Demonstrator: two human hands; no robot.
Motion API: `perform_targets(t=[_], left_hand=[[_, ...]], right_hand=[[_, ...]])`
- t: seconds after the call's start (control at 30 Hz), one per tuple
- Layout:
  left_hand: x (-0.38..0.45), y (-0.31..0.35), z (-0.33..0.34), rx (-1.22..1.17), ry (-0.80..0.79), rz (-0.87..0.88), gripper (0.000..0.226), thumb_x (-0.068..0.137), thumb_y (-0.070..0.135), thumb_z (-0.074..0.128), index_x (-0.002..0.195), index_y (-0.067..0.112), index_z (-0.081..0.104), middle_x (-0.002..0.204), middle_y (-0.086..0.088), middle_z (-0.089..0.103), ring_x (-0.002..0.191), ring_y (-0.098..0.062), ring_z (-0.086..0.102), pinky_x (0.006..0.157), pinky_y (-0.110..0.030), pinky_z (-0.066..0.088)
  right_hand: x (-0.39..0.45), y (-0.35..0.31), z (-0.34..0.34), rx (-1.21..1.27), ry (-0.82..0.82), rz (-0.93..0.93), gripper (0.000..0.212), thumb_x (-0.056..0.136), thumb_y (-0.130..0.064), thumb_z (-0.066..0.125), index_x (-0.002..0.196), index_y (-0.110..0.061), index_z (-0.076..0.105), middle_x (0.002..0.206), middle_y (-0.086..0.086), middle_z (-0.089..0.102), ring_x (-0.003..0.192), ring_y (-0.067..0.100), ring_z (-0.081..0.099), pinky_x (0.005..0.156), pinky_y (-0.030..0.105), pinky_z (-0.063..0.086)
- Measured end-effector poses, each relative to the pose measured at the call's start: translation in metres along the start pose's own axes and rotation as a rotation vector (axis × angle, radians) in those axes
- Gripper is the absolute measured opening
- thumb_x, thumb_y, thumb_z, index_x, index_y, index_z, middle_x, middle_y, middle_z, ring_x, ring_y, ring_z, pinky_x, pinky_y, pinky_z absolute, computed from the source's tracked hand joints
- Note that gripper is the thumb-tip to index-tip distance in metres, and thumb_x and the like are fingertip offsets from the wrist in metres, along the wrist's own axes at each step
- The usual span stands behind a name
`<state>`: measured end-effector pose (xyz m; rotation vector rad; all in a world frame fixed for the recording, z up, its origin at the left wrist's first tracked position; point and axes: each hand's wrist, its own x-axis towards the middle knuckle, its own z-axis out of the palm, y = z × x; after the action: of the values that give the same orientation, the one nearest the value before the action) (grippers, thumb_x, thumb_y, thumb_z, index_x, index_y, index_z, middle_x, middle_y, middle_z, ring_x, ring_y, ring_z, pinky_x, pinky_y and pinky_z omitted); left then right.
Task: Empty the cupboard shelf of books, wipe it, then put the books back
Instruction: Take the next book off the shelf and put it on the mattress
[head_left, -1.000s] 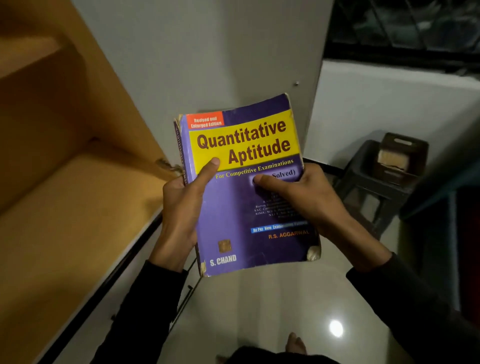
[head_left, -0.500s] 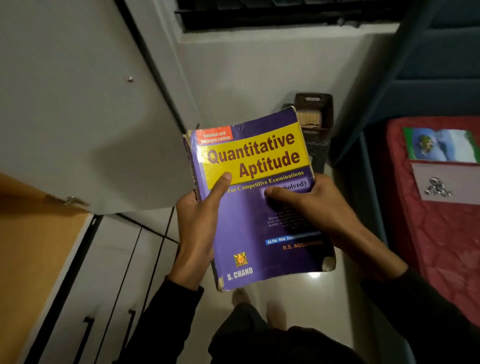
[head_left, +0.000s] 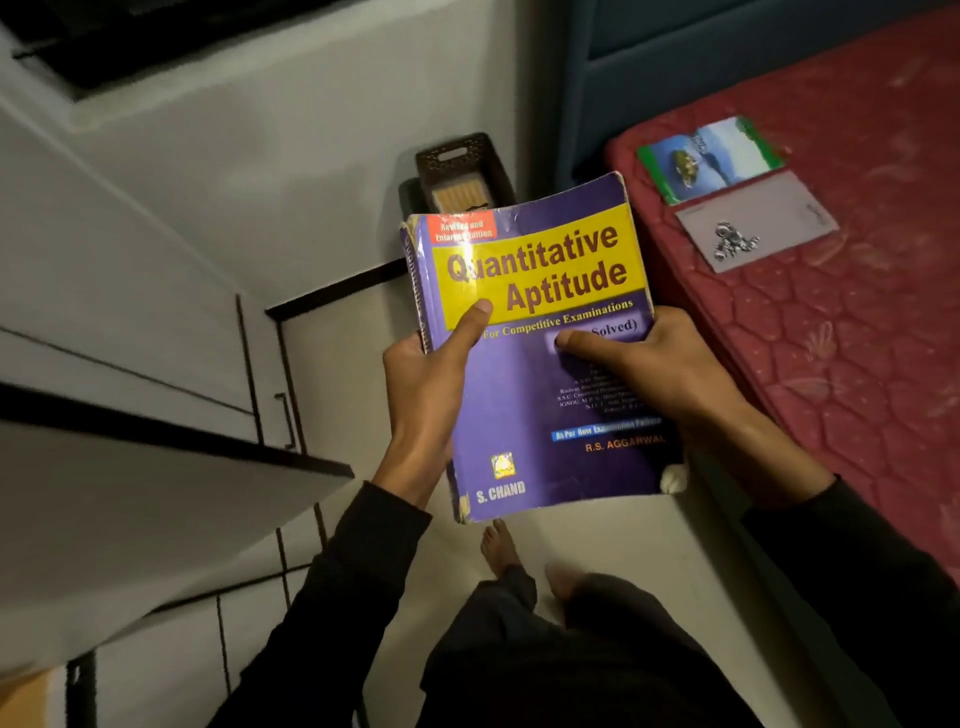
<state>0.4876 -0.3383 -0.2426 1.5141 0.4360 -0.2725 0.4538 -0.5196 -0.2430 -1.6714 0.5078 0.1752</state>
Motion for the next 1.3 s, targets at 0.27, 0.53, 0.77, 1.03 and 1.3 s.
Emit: perform_targets(t=[0.27,0.53,0.77,1.03,1.3], left_hand=[[0.039,0.002,0.056,0.077,-0.221,-0.026,0.019,0.085,0.028,0.075,0.097,0.014,0.073,0.092,-0.003,0.077,0.083,-0.023,0.074,0.073,-0.036,0.06],[0.08,-0.008,0.141,0.167,-0.369,-0.07,0.011,0.084,0.027,0.076,0.088,0.017,0.072,0.088,-0.001,0.077,0.079,-0.021,0.074,0.069,-0.032,0.06],[0.112,-0.025,0.224,0.288,-0.436,-0.115,0.02,0.083,0.028,0.077,0.093,0.012,0.072,0.09,-0.004,0.077,0.079,-0.022,0.075,0.066,-0.03,0.058],[0.133,-0.052,0.3,0.373,-0.56,-0.139,0.015,0.085,0.027,0.074,0.093,0.015,0.07,0.092,-0.002,0.077,0.078,-0.019,0.074,0.061,-0.024,0.056],[0.181,-0.097,0.381,0.514,-0.7,-0.127,0.015,0.084,0.026,0.076,0.093,0.014,0.073,0.093,-0.004,0.077,0.079,-0.019,0.074,0.064,-0.026,0.057]], right_hand=[[0.015,0.01,-0.033,0.078,0.229,0.036,0.011,0.078,-0.021,0.08,0.086,-0.015,0.075,0.074,-0.006,0.075,0.066,0.004,0.07,0.06,0.017,0.053],[0.055,0.035,-0.09,0.11,0.388,0.068,0.017,0.078,-0.025,0.081,0.091,-0.015,0.075,0.079,-0.007,0.076,0.072,0.006,0.071,0.068,0.022,0.056],[0.089,0.061,-0.147,0.186,0.477,0.153,0.013,0.079,-0.025,0.079,0.089,-0.017,0.075,0.077,-0.01,0.075,0.069,0.004,0.071,0.062,0.017,0.056],[0.112,0.093,-0.198,0.308,0.584,0.207,0.016,0.081,-0.019,0.078,0.096,-0.013,0.075,0.082,-0.004,0.076,0.069,0.007,0.072,0.06,0.019,0.056],[0.158,0.141,-0.236,0.406,0.709,0.294,0.008,0.083,-0.015,0.076,0.091,-0.017,0.073,0.067,-0.016,0.071,0.059,-0.001,0.067,0.052,0.012,0.049]])
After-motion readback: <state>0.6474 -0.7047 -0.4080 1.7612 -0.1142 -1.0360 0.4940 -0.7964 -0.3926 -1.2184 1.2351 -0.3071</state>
